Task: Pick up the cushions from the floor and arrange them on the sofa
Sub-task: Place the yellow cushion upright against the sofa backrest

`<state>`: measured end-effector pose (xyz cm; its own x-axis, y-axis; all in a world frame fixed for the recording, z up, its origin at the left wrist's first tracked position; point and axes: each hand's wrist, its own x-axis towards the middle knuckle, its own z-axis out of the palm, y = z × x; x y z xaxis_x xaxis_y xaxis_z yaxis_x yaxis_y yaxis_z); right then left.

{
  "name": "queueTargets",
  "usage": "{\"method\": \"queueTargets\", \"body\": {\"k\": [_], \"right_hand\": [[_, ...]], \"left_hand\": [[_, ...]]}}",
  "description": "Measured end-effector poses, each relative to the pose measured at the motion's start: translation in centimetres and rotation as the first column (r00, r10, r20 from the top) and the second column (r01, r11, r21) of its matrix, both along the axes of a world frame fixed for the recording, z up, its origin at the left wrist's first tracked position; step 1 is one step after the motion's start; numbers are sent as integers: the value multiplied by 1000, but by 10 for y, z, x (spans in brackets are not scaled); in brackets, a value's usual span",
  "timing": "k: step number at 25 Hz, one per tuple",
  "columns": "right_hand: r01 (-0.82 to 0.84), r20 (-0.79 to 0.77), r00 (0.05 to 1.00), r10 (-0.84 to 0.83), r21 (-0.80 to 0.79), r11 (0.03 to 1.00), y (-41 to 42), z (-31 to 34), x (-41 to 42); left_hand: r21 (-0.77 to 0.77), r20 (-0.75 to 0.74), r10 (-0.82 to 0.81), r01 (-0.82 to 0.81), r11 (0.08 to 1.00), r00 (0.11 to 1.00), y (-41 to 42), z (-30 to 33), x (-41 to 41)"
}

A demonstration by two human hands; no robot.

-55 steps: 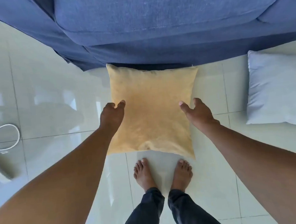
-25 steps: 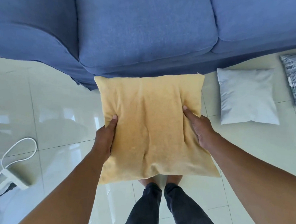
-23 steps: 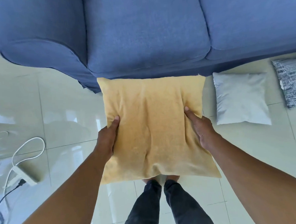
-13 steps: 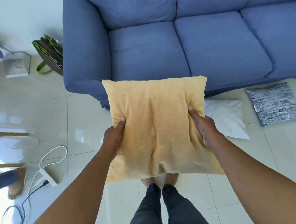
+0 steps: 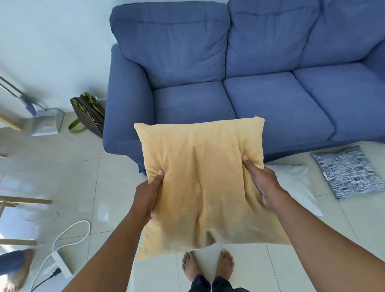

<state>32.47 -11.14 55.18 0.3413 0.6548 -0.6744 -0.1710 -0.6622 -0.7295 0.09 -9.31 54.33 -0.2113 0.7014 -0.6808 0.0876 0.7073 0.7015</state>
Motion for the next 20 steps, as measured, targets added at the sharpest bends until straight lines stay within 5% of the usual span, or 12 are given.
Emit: {"method": "queueTargets", "body": {"k": [20], "right_hand": [[-37,-36,998,50,300,953,75,77,47]], "left_hand": [[226,56,51,-63,972,997,66,73,42]]}}
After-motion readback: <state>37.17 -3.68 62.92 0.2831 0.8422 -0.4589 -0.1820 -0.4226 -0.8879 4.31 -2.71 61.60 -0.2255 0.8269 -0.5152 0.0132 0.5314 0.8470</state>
